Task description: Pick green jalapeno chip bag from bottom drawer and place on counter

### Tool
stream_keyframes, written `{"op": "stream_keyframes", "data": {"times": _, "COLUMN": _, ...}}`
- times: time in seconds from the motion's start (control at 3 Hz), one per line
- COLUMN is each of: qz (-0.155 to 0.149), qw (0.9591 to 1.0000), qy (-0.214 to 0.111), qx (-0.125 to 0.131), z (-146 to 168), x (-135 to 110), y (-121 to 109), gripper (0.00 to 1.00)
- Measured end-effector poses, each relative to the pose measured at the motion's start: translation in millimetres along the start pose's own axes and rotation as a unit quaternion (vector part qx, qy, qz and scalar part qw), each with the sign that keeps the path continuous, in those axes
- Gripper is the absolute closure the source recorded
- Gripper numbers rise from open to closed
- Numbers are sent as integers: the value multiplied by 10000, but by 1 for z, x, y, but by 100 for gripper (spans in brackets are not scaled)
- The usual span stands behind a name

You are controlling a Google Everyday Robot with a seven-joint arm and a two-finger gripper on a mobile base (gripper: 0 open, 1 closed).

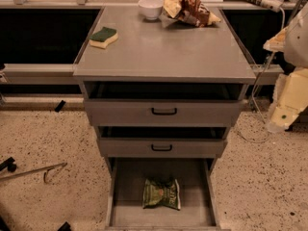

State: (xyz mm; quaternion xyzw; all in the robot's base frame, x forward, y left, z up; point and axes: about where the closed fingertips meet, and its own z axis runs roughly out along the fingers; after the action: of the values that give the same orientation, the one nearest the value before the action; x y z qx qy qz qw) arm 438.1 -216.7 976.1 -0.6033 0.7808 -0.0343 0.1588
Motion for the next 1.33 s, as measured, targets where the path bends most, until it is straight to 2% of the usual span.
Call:
{"op": "stream_keyframes", "data": {"times": 0.33, "qz": 0, "qw": 10000, "qy": 0, "qx": 0, "z": 0, "x": 0, "y": 0, "gripper": 0}}
{"op": "stream_keyframes", "data": {"times": 0.67, "qz": -29, "qw": 9997, "qy": -206, "qx": -158, "z": 34, "x": -10, "y": 14, "gripper": 0}}
{"op": "stream_keyframes", "data": {"times": 1.0, "qz": 304, "qw": 9957, "qy": -651, "qx": -588, "z": 114, "x": -23, "y": 44, "gripper": 0}}
{"op": "stream_keyframes", "data": {"times": 1.33, "qz": 577, "qw": 9871, "qy": -1006, "qx": -1103, "z": 226, "x": -32, "y": 75, "gripper": 0}}
